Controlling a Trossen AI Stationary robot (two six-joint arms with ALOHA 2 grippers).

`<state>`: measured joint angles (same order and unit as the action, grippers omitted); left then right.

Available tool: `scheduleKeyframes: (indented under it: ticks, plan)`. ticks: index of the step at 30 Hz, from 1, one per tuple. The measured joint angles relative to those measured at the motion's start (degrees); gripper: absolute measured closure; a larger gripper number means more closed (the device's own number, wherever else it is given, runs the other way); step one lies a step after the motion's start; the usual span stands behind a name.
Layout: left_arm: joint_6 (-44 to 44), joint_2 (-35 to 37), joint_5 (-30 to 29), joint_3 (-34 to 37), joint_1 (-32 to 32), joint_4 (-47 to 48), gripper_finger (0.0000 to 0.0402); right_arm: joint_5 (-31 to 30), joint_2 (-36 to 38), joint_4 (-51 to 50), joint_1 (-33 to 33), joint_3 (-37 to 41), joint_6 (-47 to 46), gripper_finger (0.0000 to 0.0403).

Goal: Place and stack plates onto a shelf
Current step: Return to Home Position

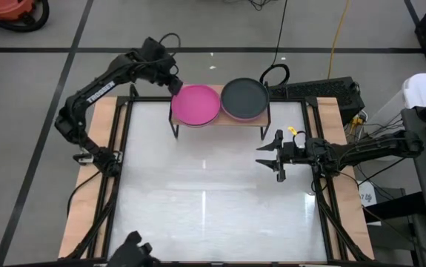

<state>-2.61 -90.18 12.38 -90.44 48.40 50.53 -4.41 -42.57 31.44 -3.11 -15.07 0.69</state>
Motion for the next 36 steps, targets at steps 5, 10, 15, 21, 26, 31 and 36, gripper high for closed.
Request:
scheduleKeyframes:
  ticks: [5, 10, 15, 21, 26, 31, 36]
  plan:
    - [3.11, 6.62, 0.02, -2.68, -0.30, 0.83, 0.0208, 0.08, 0.02, -0.54, 0.00, 0.00, 0.00, 0.0218]
    - [9.79, 17.77, 0.02, -2.47, -3.56, 1.21, 0.0207, 0.00, 3.08, -5.65, 0.00, -0.62, 3.07, 0.0218]
    - [7.47, 29.67, -0.66, -1.23, -7.04, 1.16, 0.0207, -0.05, 10.63, -16.01, 0.13, -4.35, 2.57, 0.0218]
    - [3.18, 44.07, -0.61, 13.78, -15.20, -12.02, 0.0206, -0.04, 17.72, -20.00, -0.28, -4.79, 1.55, 0.0218]
    - [-1.08, 56.44, -2.34, 34.05, -20.95, -31.00, 0.0206, -0.11, 21.87, -23.84, -0.33, -4.79, 2.42, 0.0218]
    - [-1.77, 63.50, -5.73, 54.29, -25.20, -47.23, 0.0206, -0.26, 24.49, -26.63, -0.33, -4.79, 3.62, 0.0218]
    - [-3.27, 64.49, -6.43, 67.89, -27.08, -61.95, 0.0206, -1.07, 26.10, -31.21, -0.33, -4.79, 4.51, 0.0218]
